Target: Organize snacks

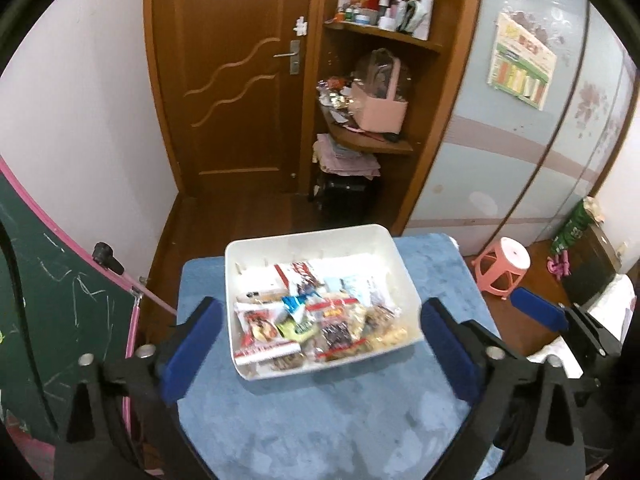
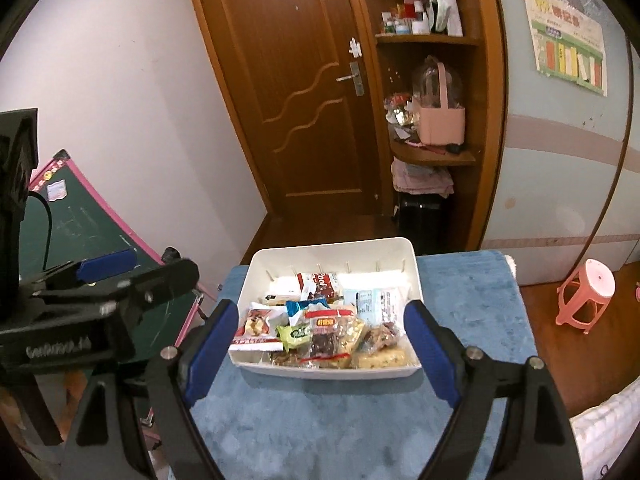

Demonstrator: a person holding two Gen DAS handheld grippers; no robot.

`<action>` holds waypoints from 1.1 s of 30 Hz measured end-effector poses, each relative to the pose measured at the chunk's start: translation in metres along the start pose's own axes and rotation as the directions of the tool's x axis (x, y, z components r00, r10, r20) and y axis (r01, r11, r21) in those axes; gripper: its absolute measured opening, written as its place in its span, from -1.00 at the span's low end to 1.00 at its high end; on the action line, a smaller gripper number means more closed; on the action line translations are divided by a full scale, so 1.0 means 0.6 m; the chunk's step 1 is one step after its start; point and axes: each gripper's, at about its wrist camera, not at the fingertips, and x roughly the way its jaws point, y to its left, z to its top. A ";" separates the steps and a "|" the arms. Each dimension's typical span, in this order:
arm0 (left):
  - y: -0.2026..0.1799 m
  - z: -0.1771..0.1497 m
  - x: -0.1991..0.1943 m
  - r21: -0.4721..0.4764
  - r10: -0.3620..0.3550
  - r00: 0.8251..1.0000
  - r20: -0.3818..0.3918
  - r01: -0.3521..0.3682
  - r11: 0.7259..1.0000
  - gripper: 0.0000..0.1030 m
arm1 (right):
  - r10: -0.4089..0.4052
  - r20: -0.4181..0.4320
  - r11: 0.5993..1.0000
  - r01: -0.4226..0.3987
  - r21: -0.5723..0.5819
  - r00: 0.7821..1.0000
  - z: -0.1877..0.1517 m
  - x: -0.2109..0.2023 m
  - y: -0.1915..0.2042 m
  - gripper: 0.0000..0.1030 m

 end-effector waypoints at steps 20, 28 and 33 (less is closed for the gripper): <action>-0.132 -0.137 -0.167 -0.015 0.042 0.998 0.048 -0.041 0.999 0.98 | 0.014 -0.006 1.000 -0.014 -0.003 1.000 -0.107 -0.197 -0.050 0.67; -0.150 -0.197 -0.206 -0.053 0.086 0.995 0.048 -0.084 0.995 0.98 | -0.007 -0.044 1.000 0.007 0.011 0.999 -0.154 -0.240 -0.065 0.67; -0.152 -0.228 -0.230 -0.074 0.118 0.992 0.038 -0.115 0.991 0.98 | 0.002 -0.043 1.000 -0.001 0.021 0.999 -0.180 -0.267 -0.067 0.67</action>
